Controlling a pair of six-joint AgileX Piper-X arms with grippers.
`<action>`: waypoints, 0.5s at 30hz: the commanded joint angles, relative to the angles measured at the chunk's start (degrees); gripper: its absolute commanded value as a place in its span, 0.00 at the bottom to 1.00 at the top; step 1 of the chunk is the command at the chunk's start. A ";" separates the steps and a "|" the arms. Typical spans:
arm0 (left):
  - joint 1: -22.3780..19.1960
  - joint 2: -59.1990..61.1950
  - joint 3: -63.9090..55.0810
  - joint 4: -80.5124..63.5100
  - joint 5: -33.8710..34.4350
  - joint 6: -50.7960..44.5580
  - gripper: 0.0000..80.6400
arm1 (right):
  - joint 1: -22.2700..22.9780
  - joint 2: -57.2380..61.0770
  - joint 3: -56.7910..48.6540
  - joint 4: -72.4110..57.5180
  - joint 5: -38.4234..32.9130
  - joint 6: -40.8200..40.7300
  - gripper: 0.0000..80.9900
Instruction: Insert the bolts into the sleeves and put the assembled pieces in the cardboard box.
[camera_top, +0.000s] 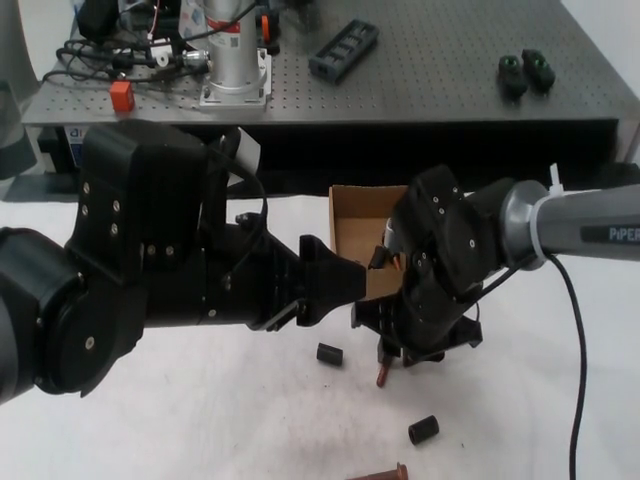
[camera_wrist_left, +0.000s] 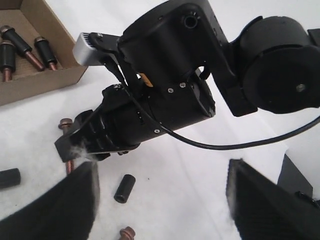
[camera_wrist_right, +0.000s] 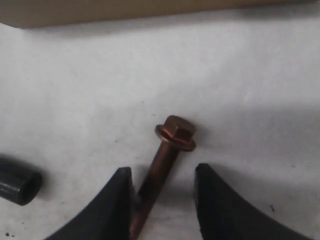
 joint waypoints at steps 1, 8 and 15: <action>0.06 -0.62 -0.29 -0.64 0.17 0.55 0.64 | -1.49 2.30 -0.09 -2.16 -1.84 -0.02 0.34; 0.06 -0.62 -0.29 -0.64 0.17 0.80 0.64 | -2.42 4.06 -0.23 -2.57 -4.71 -1.38 0.25; 0.06 0.52 -0.61 -0.10 0.17 2.70 0.64 | -3.43 1.46 -0.23 -5.11 -5.45 -3.98 0.01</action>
